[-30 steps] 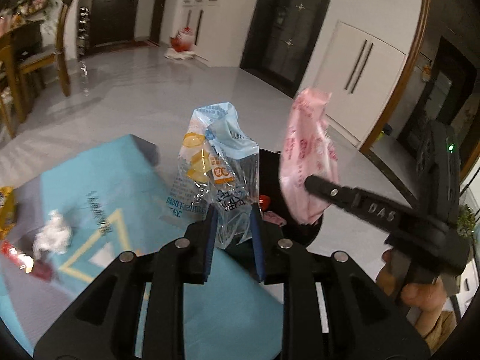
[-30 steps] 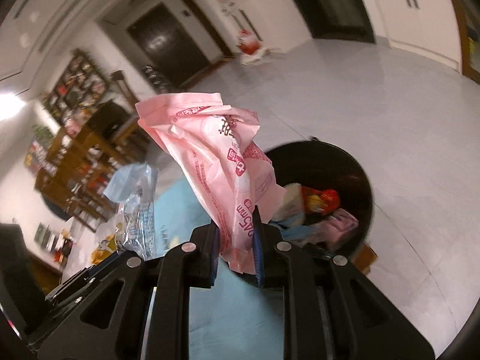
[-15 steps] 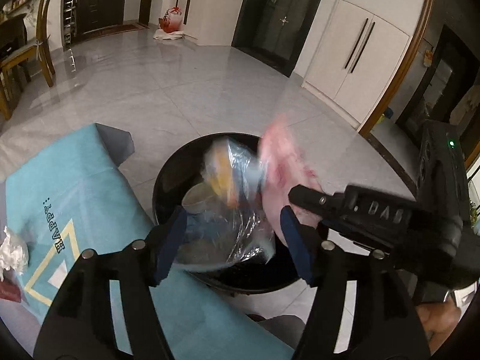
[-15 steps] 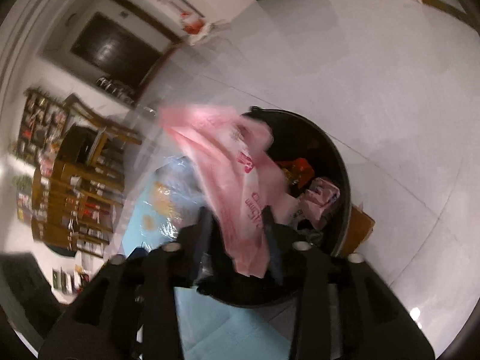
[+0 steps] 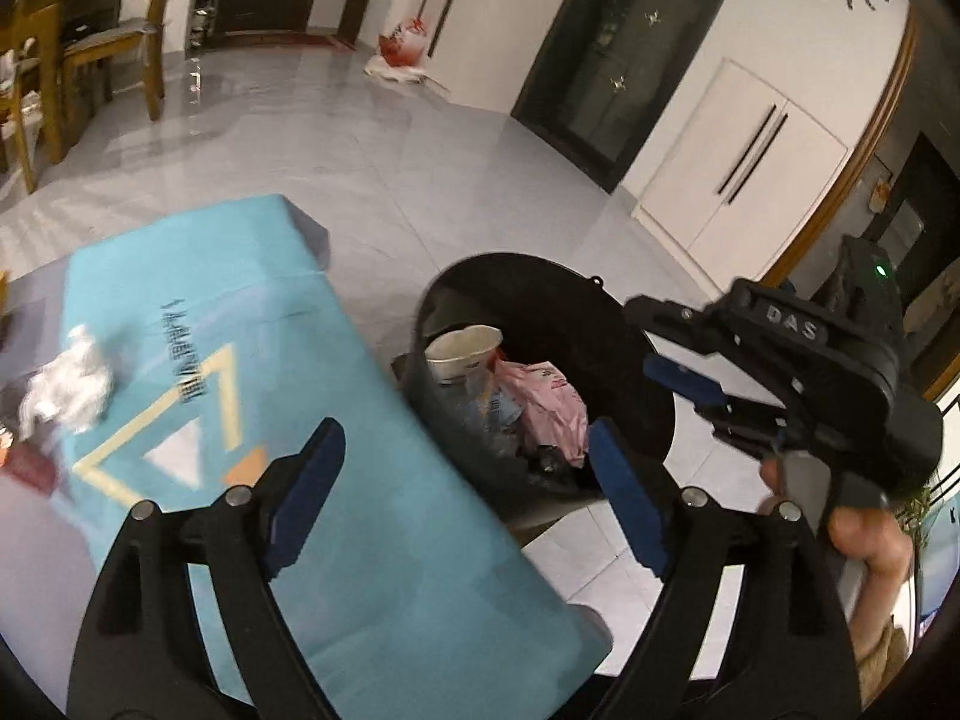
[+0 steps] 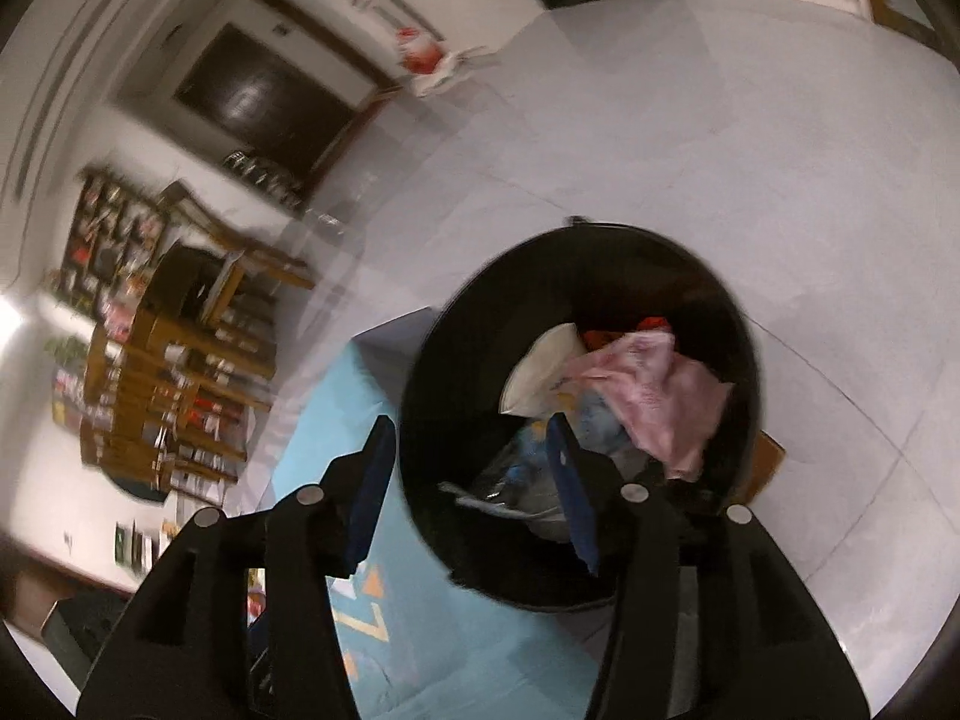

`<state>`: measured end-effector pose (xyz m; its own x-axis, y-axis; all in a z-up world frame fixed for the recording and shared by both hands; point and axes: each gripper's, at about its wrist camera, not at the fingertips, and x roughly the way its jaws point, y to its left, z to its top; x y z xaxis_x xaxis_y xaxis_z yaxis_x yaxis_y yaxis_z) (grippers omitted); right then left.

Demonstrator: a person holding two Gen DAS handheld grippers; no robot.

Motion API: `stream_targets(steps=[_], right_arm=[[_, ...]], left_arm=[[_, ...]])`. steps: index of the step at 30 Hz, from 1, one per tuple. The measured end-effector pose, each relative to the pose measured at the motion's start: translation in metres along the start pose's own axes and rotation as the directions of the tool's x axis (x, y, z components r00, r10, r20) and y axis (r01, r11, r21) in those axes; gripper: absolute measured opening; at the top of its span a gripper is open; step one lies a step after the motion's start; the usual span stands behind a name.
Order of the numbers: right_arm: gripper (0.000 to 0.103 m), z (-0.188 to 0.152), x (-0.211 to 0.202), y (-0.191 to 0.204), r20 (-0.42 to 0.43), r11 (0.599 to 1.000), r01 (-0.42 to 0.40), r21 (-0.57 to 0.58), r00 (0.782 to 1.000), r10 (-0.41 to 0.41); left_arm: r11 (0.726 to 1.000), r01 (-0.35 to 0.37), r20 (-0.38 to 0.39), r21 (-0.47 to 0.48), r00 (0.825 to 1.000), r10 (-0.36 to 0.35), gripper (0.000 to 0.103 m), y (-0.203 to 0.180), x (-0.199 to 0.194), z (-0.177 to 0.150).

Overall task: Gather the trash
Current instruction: 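Carry the clear bag and pink bag over the black bin and open both grippers, then grasp the green-red wafer wrapper with the left gripper while the right gripper grasps the red cigarette box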

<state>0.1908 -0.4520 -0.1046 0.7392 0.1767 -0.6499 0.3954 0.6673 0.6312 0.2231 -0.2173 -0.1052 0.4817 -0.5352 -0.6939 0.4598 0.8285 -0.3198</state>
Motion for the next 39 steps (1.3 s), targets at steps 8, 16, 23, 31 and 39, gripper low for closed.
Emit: stream_targets(steps=[8,16,23,31,39], right_arm=[[0.057,-0.038,0.012,0.073,-0.116,0.946,-0.175,-0.272,0.982,0.148],[0.063,-0.105,0.038,0.146,-0.308,0.818,-0.299,-0.491,0.938,0.158],[0.065,-0.17,0.061,0.189,-0.409,0.681,-0.351,-0.642,0.909,0.082],[0.065,-0.222,0.103,0.224,-0.423,0.572,-0.349,-0.742,0.906,0.004],[0.065,-0.247,0.145,0.251,-0.434,0.515,-0.36,-0.778,0.901,-0.026]], left_arm=[[0.989,-0.14,0.095,-0.05,0.985,0.144,0.088,0.062,-0.081,-0.034],[0.91,-0.358,-0.03,-0.208,0.933,0.36,0.088,0.182,-0.145,-0.071],[0.85,-0.455,-0.095,-0.264,0.89,0.447,0.091,0.263,-0.19,-0.083],[0.827,-0.505,-0.104,-0.247,0.862,0.496,0.091,0.304,-0.189,-0.083],[0.821,-0.503,-0.068,-0.27,0.861,0.505,0.091,0.346,-0.183,-0.07]])
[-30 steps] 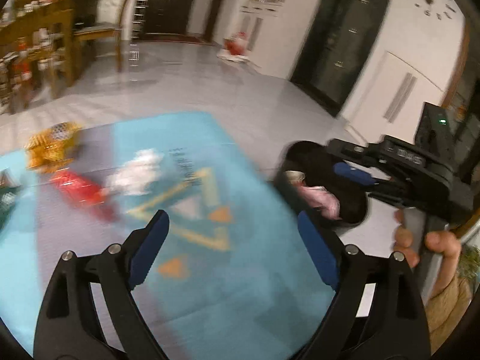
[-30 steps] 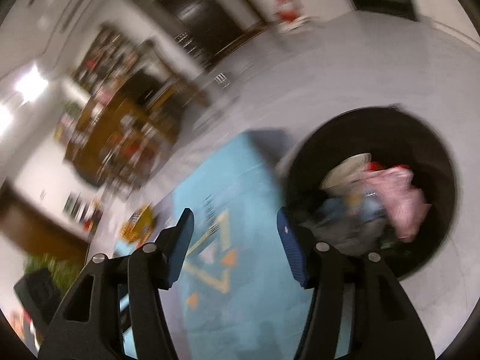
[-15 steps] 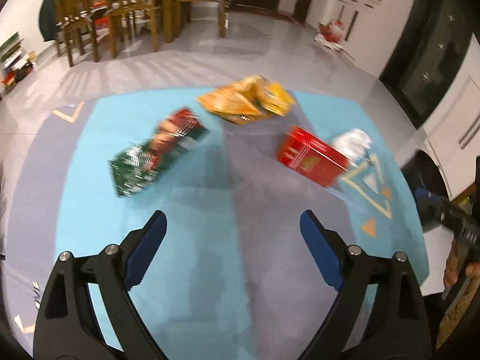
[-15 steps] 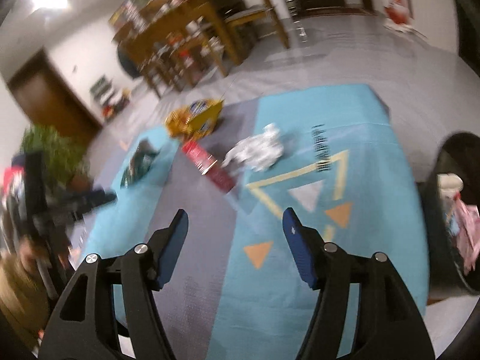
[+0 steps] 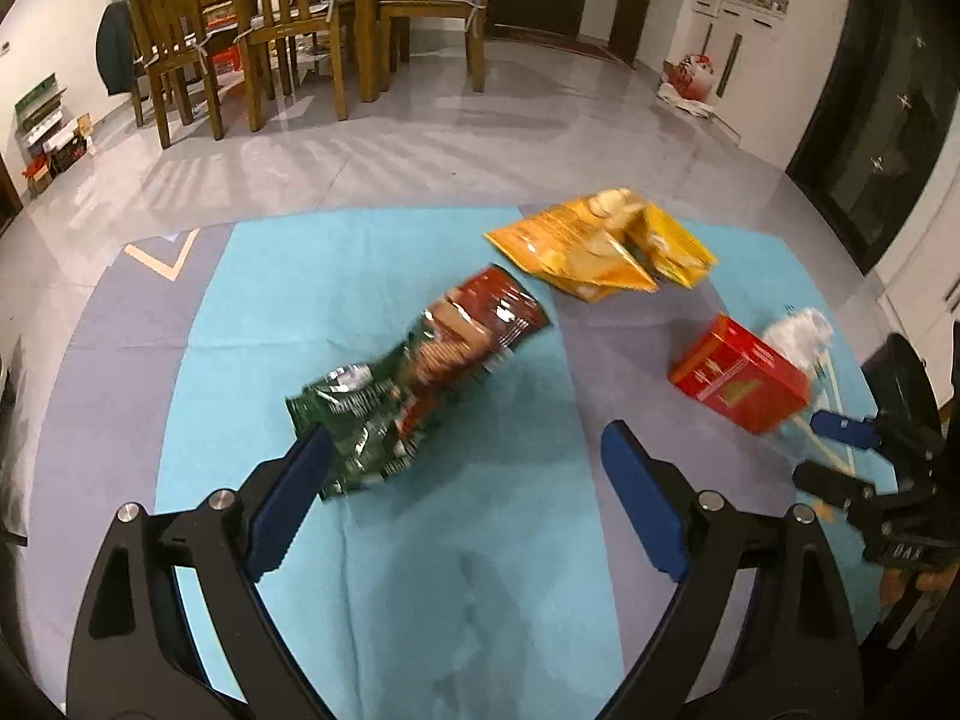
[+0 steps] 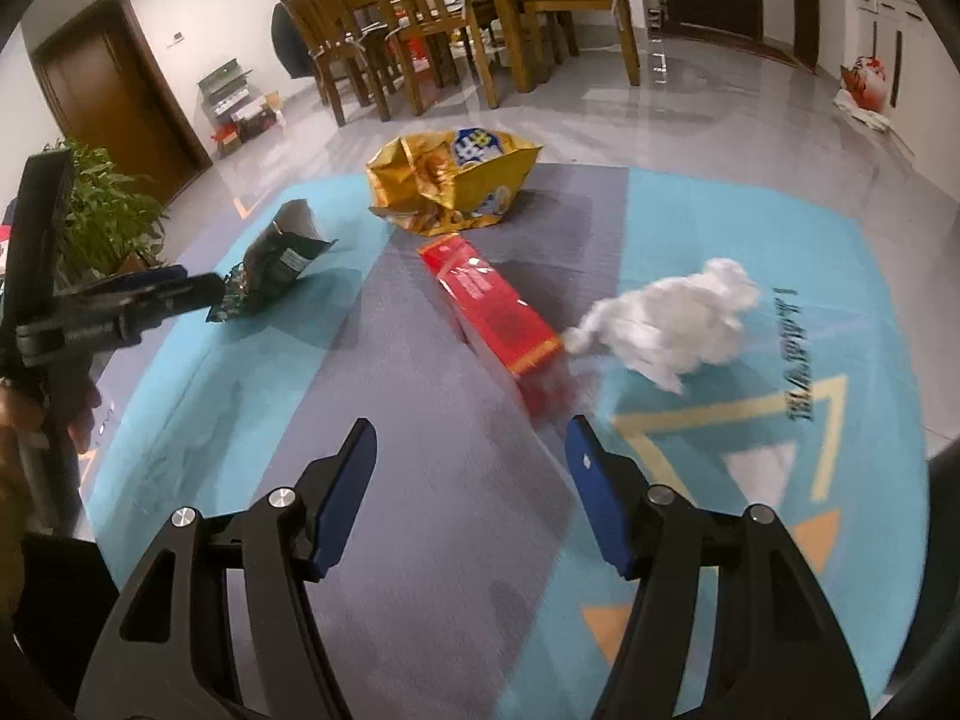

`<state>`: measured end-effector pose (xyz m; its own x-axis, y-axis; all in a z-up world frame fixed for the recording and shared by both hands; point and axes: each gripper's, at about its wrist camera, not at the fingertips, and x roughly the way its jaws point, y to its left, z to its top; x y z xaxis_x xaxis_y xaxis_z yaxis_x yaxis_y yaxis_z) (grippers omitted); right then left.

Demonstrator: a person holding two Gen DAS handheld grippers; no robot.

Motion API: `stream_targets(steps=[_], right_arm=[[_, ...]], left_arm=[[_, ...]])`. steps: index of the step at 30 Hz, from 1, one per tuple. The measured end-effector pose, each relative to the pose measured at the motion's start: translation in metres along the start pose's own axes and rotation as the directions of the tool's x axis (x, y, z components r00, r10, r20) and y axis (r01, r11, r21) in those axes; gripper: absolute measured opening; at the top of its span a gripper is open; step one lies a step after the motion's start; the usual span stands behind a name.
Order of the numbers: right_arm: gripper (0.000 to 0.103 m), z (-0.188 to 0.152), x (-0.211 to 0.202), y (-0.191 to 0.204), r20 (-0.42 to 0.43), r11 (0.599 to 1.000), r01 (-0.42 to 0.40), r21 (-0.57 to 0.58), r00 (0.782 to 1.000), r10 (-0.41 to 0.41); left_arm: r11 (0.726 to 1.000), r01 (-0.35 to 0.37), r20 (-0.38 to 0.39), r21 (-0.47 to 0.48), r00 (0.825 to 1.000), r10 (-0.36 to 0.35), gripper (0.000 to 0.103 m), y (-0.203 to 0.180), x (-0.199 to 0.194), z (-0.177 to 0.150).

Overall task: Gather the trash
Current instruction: 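Grasp the green-red wafer wrapper with the left gripper while the right gripper grasps the red cigarette box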

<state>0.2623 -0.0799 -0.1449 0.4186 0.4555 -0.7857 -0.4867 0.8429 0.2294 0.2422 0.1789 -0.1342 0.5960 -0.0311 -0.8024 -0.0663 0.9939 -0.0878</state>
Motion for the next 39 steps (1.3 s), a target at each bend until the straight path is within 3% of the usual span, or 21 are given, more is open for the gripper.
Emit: stream_targets(steps=[8,13,15,17,19,23,27,32,39], right_arm=[[0.065,0.012,0.028,0.0,-0.023,0.997,0.074,0.022,0.997,-0.073],[0.065,0.018,0.033,-0.008,-0.001,0.997,0.05,0.052,0.999,-0.05],[0.065,0.019,0.037,-0.008,0.002,0.998,0.052,0.043,0.999,-0.052],[0.064,0.02,0.042,-0.007,-0.005,0.998,0.05,0.037,0.999,-0.05],[0.056,0.02,0.043,-0.005,-0.004,0.998,0.046,0.035,0.999,-0.046],[0.034,0.02,0.041,-0.001,-0.012,0.998,0.052,0.029,0.999,-0.052],[0.026,0.019,0.04,0.002,-0.019,0.998,0.058,0.027,0.998,-0.057],[0.024,0.015,0.037,0.011,-0.024,0.997,0.08,0.01,0.997,-0.08],[0.024,0.01,0.02,0.007,-0.017,0.995,0.067,0.077,0.998,-0.066]], left_arm=[[0.999,-0.029,-0.032,0.012,0.999,0.03,0.091,0.009,0.038,0.013],[0.999,0.038,-0.047,-0.001,0.998,-0.038,0.09,0.01,0.049,0.018],[0.999,0.041,-0.063,0.0,0.997,-0.041,0.084,0.011,0.055,0.017],[0.999,0.039,-0.078,0.002,0.996,-0.038,0.066,0.011,0.06,0.016],[1.0,0.025,-0.085,-0.002,0.996,-0.025,0.059,0.01,0.061,0.016],[1.0,-0.003,-0.11,-0.023,0.994,0.001,0.025,0.013,0.064,0.017],[1.0,-0.022,-0.119,0.007,0.993,0.023,0.022,0.006,0.061,0.013],[0.997,-0.051,-0.102,0.056,0.993,0.057,0.016,-0.014,0.046,0.003],[0.996,0.057,-0.066,0.064,0.996,-0.053,0.016,-0.044,0.005,-0.01]])
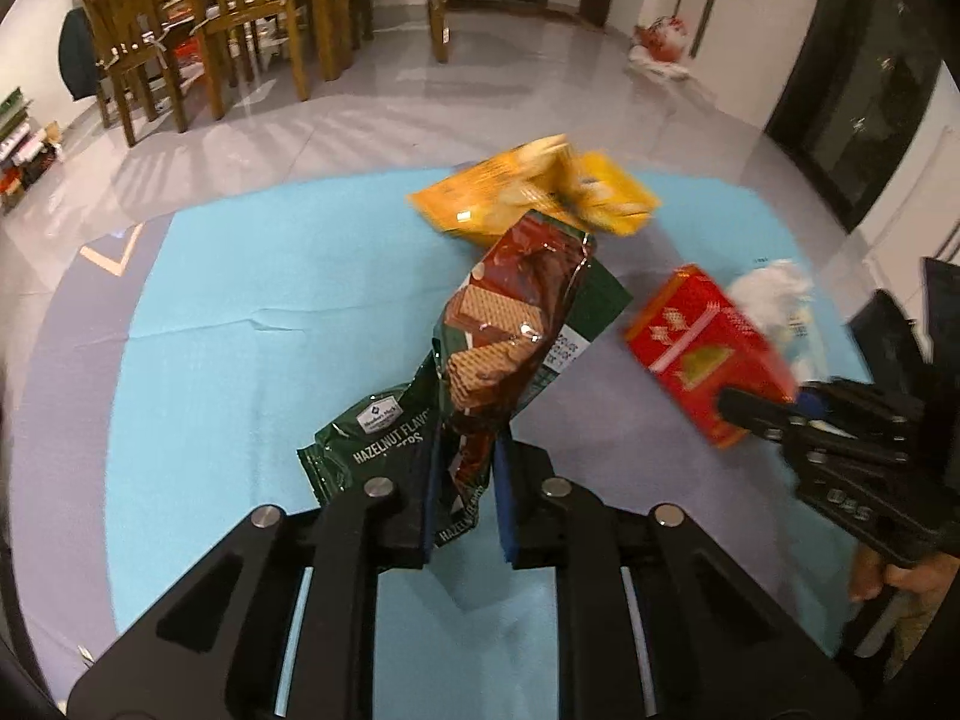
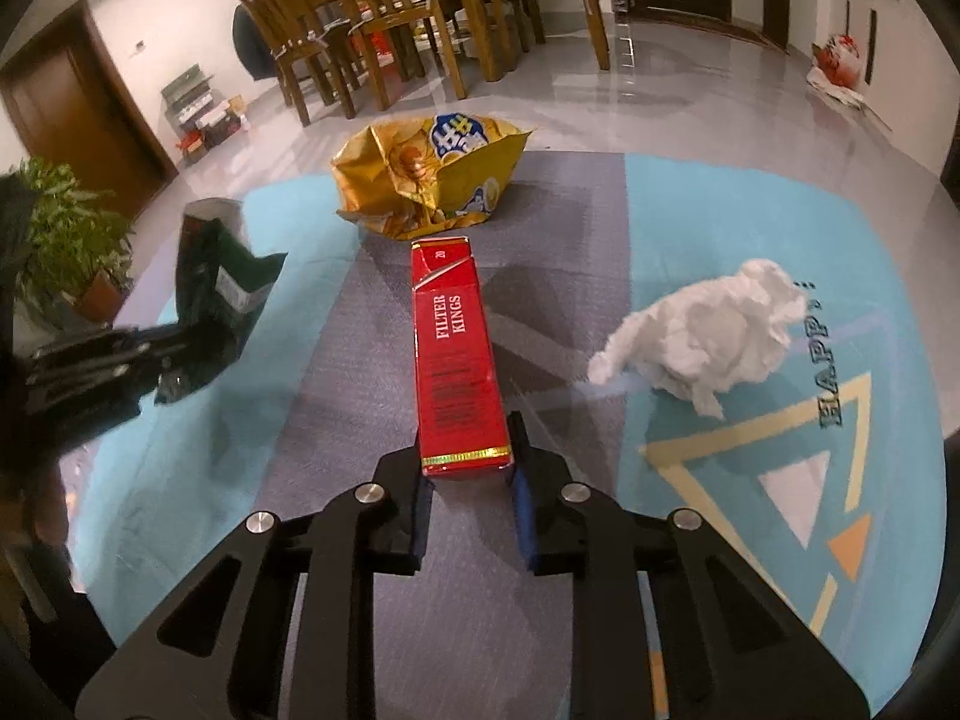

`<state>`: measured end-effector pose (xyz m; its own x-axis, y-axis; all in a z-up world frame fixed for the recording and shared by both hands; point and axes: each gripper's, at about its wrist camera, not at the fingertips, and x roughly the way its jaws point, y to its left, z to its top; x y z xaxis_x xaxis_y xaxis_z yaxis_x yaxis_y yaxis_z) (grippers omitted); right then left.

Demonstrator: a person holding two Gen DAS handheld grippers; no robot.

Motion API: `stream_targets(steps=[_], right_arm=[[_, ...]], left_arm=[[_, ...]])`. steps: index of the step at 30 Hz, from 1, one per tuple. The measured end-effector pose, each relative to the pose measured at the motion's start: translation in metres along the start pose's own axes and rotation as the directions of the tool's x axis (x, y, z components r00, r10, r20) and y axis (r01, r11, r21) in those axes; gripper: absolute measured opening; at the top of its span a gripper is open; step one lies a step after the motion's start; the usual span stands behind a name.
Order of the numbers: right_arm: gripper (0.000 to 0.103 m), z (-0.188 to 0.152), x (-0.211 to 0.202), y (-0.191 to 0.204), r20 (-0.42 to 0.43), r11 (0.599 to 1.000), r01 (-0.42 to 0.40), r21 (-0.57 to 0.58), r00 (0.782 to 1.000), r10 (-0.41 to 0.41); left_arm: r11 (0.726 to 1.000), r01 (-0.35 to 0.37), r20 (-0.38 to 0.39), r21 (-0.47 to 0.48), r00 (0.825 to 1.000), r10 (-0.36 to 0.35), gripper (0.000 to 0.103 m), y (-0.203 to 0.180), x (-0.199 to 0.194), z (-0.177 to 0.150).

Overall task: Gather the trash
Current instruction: 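Grasp the green-red wafer wrapper with the left gripper while the right gripper grasps the red cigarette box, then carry the wafer wrapper and red box over the black bin and open both grippers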

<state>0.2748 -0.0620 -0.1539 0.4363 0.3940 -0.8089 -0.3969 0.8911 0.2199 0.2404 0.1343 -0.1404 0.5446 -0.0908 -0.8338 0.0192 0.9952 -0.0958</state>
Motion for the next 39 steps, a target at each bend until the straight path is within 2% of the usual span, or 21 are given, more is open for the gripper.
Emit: stream_targets(steps=[9,15,21,27,33,39], right_arm=[[0.024,-0.01,-0.061,-0.005,0.11,0.997,-0.075,0.026,0.991,0.071],[0.024,-0.024,-0.115,-0.027,0.222,0.991,-0.113,0.077,0.971,0.094],[0.024,-0.043,-0.145,-0.066,0.271,0.982,-0.073,0.174,0.962,0.023],[0.024,-0.05,-0.166,-0.096,0.314,0.971,-0.029,0.239,0.948,-0.049],[0.024,-0.063,-0.19,-0.113,0.37,0.962,0.016,0.274,0.921,-0.121],[0.024,-0.075,-0.212,-0.136,0.397,0.932,0.126,0.339,0.879,-0.264]], left_arm=[[0.995,0.097,0.063,-0.005,0.993,-0.096,0.016,-0.04,-0.038,-0.01],[0.992,0.1,0.118,0.074,0.987,-0.109,0.017,-0.079,-0.058,-0.019],[0.984,0.109,0.122,0.141,0.984,-0.126,0.017,-0.11,-0.06,-0.026],[0.98,0.145,0.118,0.136,0.98,-0.161,0.017,-0.127,-0.062,-0.031],[0.978,0.188,0.112,0.096,0.974,-0.198,0.018,-0.14,-0.066,-0.042],[0.973,0.229,0.108,0.04,0.967,-0.232,0.018,-0.151,-0.076,-0.048]])
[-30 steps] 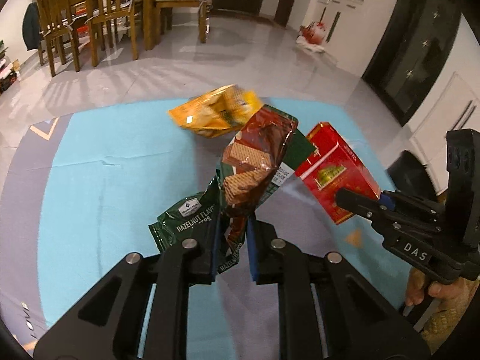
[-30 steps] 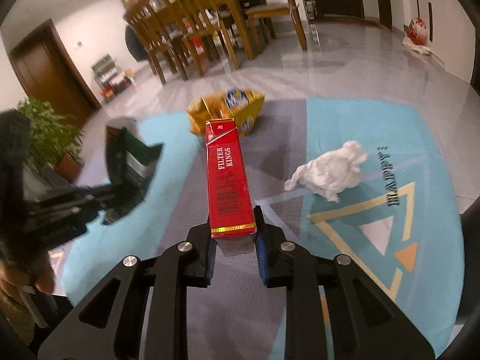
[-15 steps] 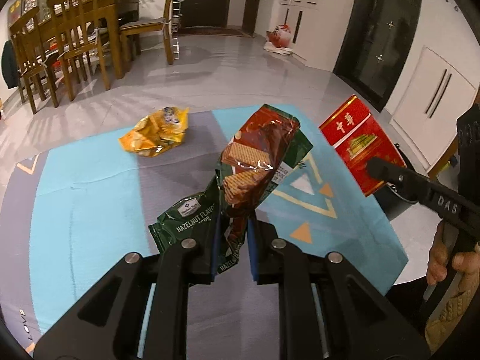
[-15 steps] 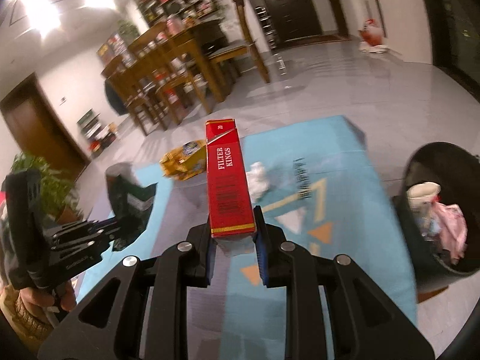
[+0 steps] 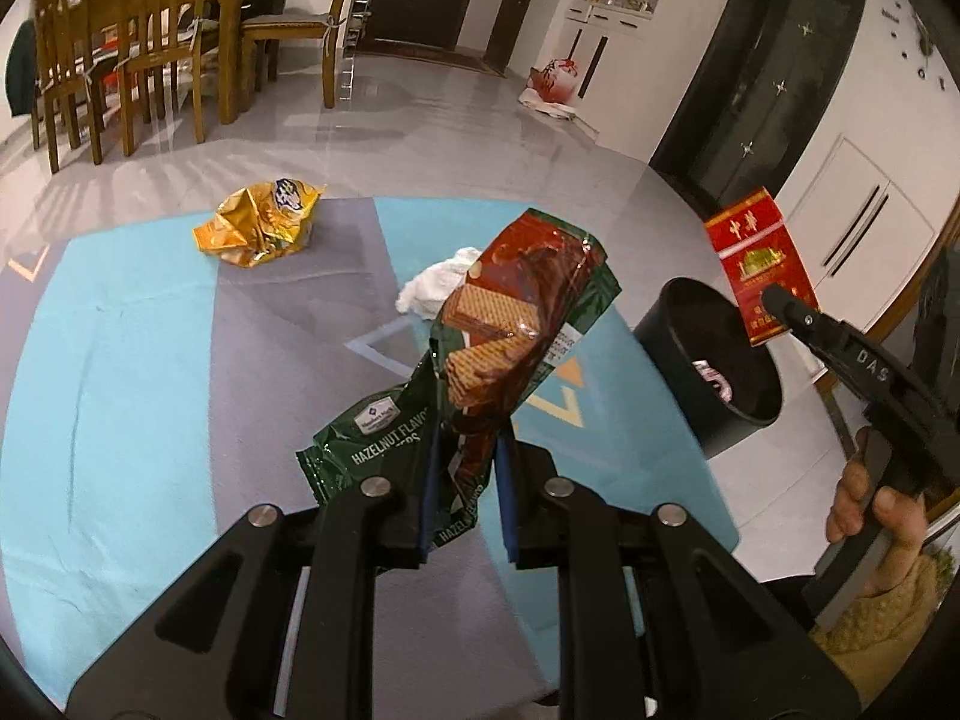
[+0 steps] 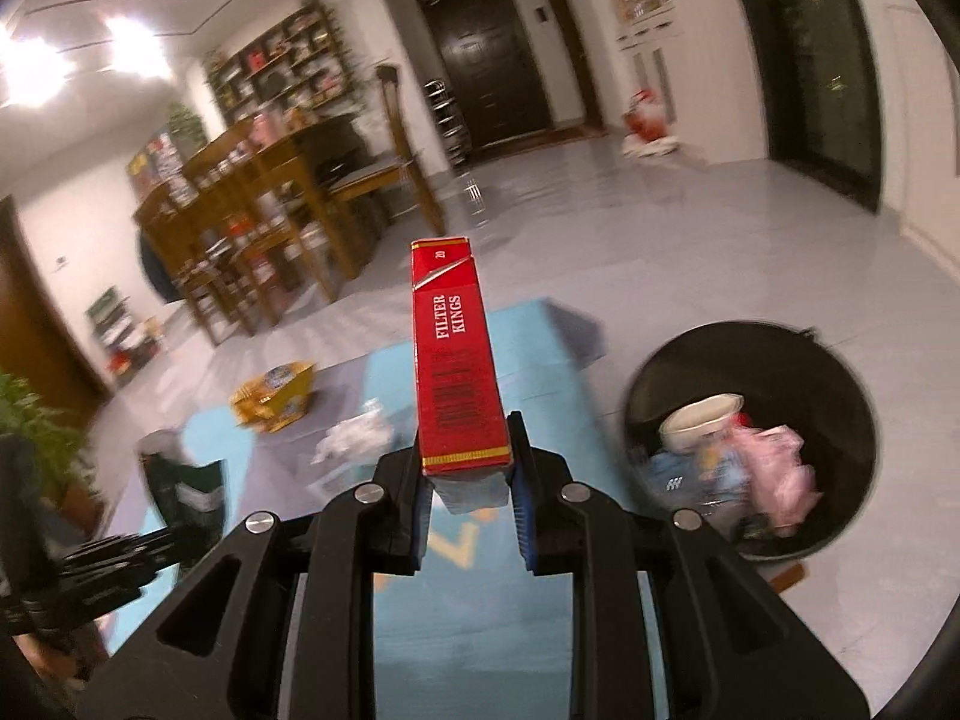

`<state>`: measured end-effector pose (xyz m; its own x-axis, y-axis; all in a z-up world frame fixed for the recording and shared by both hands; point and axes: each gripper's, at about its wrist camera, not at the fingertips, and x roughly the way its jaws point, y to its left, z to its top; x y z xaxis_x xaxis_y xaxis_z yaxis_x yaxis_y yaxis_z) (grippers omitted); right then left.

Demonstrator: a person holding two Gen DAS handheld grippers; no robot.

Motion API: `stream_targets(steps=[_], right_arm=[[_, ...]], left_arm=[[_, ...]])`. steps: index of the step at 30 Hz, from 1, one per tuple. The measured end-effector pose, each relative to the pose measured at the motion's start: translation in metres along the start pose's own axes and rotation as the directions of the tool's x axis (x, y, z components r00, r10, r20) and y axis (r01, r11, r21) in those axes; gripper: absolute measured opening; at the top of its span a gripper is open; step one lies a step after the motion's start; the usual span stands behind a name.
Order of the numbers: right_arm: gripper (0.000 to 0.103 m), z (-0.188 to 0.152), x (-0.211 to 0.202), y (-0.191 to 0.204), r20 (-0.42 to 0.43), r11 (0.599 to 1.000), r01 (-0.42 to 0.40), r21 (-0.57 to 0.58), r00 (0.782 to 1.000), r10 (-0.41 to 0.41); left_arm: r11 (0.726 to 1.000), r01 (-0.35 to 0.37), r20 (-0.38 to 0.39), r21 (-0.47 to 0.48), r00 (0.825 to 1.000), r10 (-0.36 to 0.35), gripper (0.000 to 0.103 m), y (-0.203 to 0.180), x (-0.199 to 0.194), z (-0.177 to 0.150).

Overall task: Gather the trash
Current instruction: 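Carry the wafer wrapper and red box over the black bin and open both grippers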

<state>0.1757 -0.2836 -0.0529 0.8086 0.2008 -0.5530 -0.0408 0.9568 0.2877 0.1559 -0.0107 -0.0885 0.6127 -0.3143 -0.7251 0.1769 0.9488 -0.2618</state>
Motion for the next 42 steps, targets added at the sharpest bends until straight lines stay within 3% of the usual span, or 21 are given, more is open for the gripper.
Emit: stream_targets(steps=[6,15,24,37,42], right_arm=[[0.024,0.0,-0.015,-0.038,0.035,0.996,0.039,0.074,0.999,-0.042],[0.024,0.0,-0.022,-0.064,0.035,0.989,0.051,0.138,0.998,-0.057],[0.023,0.001,-0.023,-0.061,0.039,0.99,0.053,0.128,0.998,-0.059],[0.023,0.006,-0.029,-0.111,0.049,0.964,0.126,0.235,0.989,-0.141],[0.023,0.009,-0.03,-0.134,0.047,0.944,0.151,0.292,0.984,-0.172]], left_arm=[[0.999,0.018,0.011,0.033,1.0,-0.019,0.018,-0.029,-0.004,0.004],[0.992,0.03,0.018,0.122,0.999,-0.033,0.019,-0.072,-0.004,0.01],[0.985,0.063,0.005,0.159,0.998,-0.064,0.019,-0.098,0.007,0.014],[0.949,0.219,-0.05,0.225,0.976,-0.213,0.019,-0.167,0.071,0.049],[0.932,0.267,-0.107,0.244,0.963,-0.248,0.019,-0.198,0.111,0.057]])
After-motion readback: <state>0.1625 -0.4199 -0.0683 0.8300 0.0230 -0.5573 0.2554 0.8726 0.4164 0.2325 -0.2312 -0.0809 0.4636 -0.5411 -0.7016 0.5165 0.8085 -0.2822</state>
